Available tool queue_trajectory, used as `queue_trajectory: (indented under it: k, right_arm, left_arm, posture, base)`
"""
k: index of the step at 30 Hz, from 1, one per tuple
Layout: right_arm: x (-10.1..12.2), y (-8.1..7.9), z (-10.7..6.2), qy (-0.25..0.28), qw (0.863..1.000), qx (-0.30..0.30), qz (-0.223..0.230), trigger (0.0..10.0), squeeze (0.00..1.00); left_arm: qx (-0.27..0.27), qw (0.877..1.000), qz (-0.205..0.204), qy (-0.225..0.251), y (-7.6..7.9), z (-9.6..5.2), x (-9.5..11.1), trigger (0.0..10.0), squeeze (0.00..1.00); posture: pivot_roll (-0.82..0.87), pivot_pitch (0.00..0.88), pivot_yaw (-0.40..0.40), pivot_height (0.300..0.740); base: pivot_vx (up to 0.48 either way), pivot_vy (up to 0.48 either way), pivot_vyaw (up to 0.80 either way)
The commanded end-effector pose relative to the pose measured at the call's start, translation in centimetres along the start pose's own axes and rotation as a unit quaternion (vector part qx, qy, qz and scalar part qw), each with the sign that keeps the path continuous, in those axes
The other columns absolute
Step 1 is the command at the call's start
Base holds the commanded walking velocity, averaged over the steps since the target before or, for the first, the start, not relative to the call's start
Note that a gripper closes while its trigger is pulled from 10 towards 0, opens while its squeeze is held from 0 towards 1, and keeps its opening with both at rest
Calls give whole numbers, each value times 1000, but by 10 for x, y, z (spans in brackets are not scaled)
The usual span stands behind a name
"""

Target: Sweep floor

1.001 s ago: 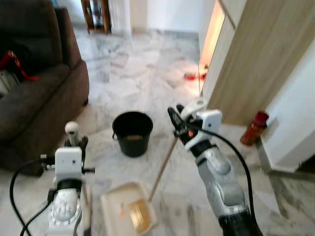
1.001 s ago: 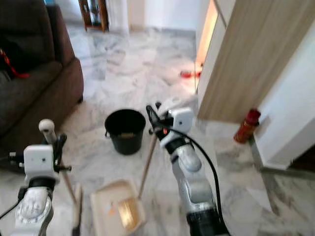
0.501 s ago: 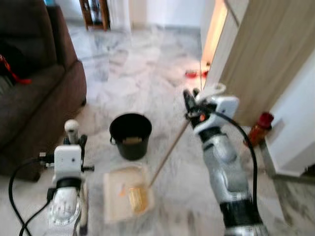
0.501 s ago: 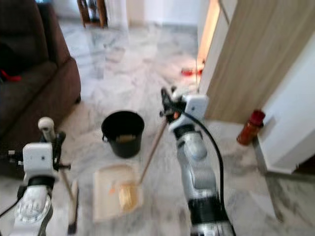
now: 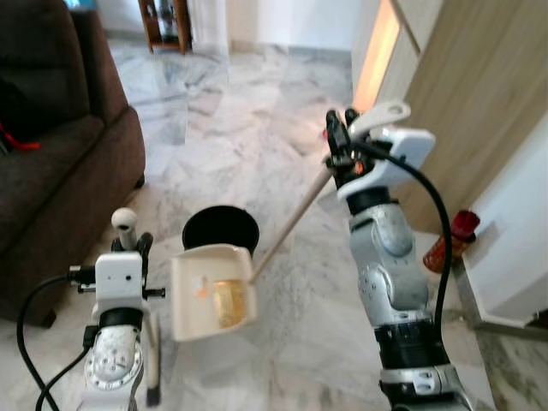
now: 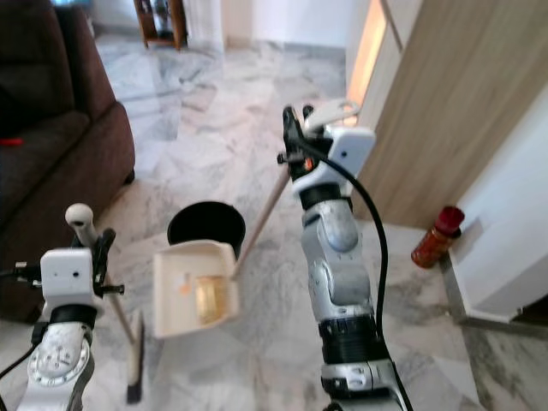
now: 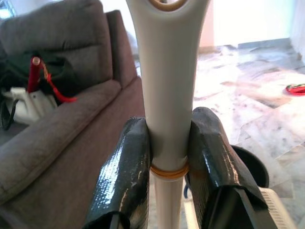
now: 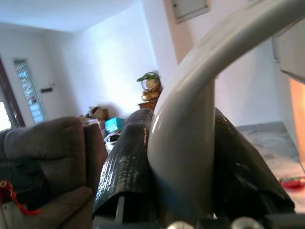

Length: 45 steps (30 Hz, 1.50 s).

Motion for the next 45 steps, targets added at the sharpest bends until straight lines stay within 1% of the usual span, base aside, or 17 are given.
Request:
queue_trajectory:
  k: [1, 8, 10, 22, 32, 41, 45]
  right_arm:
    - [29, -18, 10, 54, 998, 26, 21, 10000, 0]
    - [29, -21, 11, 51, 998, 38, 20, 10000, 0]
    - [26, -23, 10, 46, 998, 41, 20, 10000, 0]
    - [23, -25, 9, 38, 998, 49, 30, 10000, 0]
    - [26, -28, 9, 41, 997, 55, 36, 10000, 0]
    - [28, -30, 10, 42, 997, 60, 32, 10000, 0]
    - [27, -31, 9, 41, 997, 64, 33, 10000, 0]
  left_arm:
    - [12, 1000, 13, 17, -7, 2, 7, 10000, 0]
    - [14, 1000, 14, 18, -8, 2, 7, 10000, 0]
    - [14, 1000, 14, 17, -8, 2, 6, 10000, 0]
    - [14, 1000, 14, 19, -7, 2, 7, 10000, 0]
    - [16, 1000, 14, 19, -9, 2, 7, 10000, 0]
    - [16, 1000, 15, 17, -9, 1, 6, 10000, 0]
    - [16, 1000, 16, 16, -8, 1, 6, 10000, 0]
  posture:
    - [77, 92, -25, 740]
    - [82, 92, -27, 740]
    - [80, 90, -26, 740]
    - [85, 76, -28, 740]
    - [87, 83, -28, 740]
    - [89, 87, -29, 740]
    - [91, 86, -30, 740]
  base:
    - [304, 0, 0]
    - [305, 0, 0]
    - [302, 0, 613]
    - [335, 0, 55]
    - [367, 0, 0]
    - [347, 0, 0]
    - [368, 0, 616]
Point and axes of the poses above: a point about 5 cm out from each wrist's last joint towards the gripper, its own z axis pointing out of the wrist towards the gripper, its own x axis along the axis of the wrist's last joint, y = z × x, the point moved 4 cm from there along z, pointing out of the wrist towards the gripper, and after that the axes turned 8 degrees about z, right-handed, at the moved point
